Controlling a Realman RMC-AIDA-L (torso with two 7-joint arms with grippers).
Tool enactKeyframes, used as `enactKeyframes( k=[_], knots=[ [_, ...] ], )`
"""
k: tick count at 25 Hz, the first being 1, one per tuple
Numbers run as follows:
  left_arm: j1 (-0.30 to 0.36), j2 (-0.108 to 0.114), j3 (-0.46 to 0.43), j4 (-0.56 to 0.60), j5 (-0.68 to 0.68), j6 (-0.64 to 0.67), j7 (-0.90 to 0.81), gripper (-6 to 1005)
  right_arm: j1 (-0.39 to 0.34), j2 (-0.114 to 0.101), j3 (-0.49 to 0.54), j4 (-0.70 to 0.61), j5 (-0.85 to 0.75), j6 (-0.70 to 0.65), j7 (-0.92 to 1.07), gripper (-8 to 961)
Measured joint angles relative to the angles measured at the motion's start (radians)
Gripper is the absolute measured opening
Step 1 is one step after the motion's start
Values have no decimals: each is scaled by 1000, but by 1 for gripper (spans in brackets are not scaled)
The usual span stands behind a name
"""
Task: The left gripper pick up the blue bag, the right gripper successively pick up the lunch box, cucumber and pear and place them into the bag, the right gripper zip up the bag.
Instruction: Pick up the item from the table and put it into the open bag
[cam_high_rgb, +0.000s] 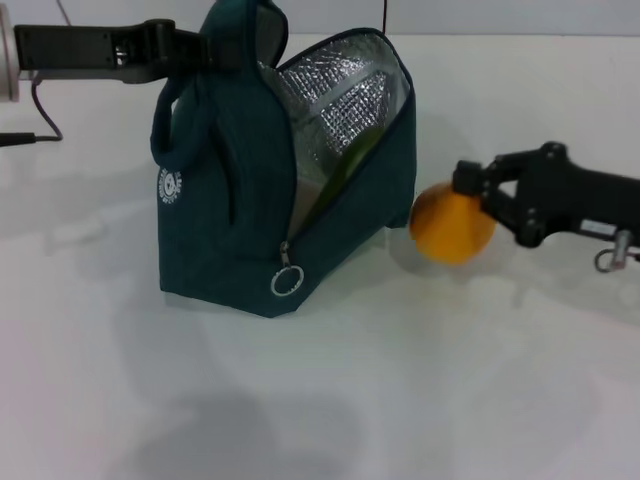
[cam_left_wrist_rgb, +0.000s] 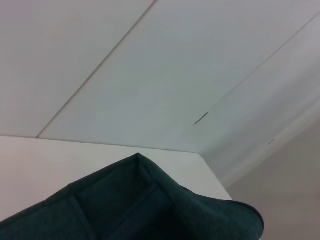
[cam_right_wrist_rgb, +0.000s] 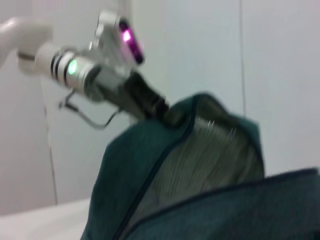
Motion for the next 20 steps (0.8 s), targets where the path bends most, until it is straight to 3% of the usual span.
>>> enactKeyframes(
  k=[5,10,16,20],
  knots=[
    [3,-1,0,0,0,2,0,77,-35,-14,64,-32,39,-93,51,39],
    [3,-7,3,-1,0,5,0,77,-28,-16,196,-47,40,-185,155,38],
    [3,-7,1,-10,-1,6,2,78,80,-12,249,-67,54,-144,273,37],
    [2,-9,3,-11,-1,5,4,79,173,7,246,-58,63,-8,313,42]
  ],
)
